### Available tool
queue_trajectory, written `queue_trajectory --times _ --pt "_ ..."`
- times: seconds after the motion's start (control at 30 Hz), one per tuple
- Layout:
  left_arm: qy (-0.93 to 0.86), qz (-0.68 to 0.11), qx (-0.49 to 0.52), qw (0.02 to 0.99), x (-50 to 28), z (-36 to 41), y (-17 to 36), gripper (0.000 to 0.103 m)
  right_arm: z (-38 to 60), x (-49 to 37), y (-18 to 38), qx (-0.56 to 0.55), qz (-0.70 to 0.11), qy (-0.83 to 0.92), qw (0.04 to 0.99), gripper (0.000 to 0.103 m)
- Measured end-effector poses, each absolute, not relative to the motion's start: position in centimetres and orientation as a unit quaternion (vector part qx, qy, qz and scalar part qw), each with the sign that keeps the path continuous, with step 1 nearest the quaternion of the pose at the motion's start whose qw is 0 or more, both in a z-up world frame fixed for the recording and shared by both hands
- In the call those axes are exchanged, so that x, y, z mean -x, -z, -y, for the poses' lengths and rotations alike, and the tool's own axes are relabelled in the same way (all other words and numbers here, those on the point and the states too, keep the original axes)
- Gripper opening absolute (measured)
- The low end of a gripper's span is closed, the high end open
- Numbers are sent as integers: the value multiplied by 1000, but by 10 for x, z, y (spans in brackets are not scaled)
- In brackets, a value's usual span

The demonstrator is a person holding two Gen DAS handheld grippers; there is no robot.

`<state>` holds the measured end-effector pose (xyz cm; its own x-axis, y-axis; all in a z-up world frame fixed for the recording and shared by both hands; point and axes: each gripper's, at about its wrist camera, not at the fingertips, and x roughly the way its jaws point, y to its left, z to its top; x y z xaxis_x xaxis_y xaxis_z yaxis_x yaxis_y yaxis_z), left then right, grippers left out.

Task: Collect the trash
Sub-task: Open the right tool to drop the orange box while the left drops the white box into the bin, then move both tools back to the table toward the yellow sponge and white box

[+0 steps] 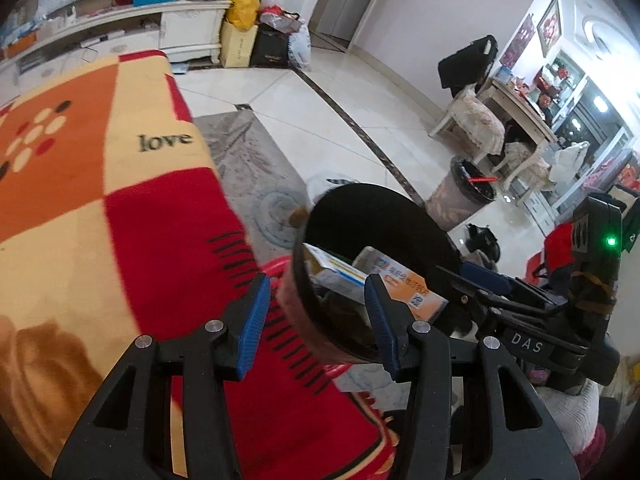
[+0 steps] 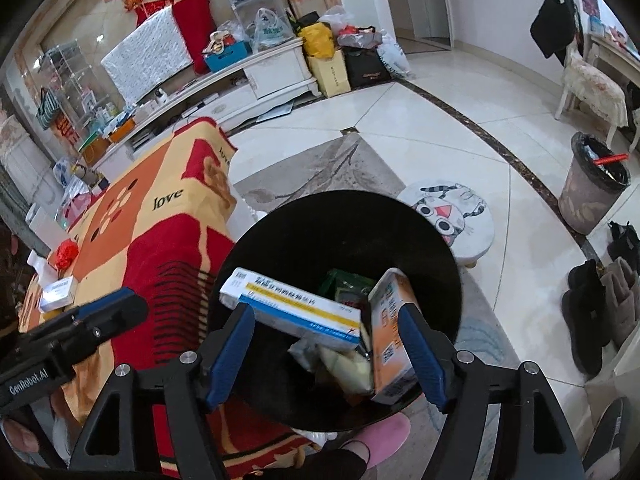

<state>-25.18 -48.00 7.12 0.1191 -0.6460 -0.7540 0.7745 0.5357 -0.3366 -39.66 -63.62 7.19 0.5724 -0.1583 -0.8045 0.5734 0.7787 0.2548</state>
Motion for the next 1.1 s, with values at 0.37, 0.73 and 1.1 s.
queue_trajectory --times 0.37,0.73,1.1 --pt "440 -447 -78 775 240 444 -70 47 608 383 -78 -242 -415 195 855 74" --pt "407 -439 -80 797 225 411 -70 47 569 354 -72 -226 -435 161 857 74" --pt "366 -450 -63 812 200 359 -65 47 530 319 -68 -208 -455 123 857 75"
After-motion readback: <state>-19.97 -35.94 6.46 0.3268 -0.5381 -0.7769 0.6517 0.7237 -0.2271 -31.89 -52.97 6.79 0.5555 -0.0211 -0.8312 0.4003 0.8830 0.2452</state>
